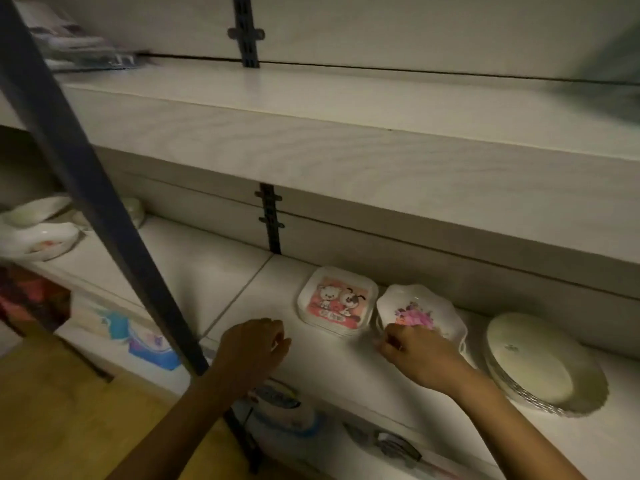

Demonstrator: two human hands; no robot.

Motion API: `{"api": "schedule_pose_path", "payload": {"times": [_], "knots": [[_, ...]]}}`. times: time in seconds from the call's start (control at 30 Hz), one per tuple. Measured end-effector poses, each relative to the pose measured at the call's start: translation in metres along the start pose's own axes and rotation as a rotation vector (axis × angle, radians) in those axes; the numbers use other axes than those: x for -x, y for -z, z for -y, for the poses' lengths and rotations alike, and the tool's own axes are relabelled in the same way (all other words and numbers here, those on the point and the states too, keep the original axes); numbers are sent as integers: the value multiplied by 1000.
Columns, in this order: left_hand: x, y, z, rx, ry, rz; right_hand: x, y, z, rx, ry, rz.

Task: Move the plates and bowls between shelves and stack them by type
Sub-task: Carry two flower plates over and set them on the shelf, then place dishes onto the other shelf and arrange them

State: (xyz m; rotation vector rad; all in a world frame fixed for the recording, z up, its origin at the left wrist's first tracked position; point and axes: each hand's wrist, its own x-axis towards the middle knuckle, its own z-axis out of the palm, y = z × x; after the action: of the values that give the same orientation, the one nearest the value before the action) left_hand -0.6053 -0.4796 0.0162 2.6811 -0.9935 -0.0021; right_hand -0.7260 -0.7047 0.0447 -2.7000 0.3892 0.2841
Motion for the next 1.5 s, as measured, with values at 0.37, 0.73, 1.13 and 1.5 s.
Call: {"api": "schedule_pose_path", "payload": {"times": [0.37, 0.73, 1.13, 1.5], "knots": [[64, 57, 123, 18, 90, -65, -37, -34, 141, 87, 196, -38], [99, 99, 311, -11, 120, -96, -78, -94, 321, 5, 242, -34], [73, 138, 466, -41, 232, -114, -188, -108, 448, 131, 257, 20], [-19, 187, 598, -56, 213, -88, -343, -115, 522, 152, 115, -28]]}}
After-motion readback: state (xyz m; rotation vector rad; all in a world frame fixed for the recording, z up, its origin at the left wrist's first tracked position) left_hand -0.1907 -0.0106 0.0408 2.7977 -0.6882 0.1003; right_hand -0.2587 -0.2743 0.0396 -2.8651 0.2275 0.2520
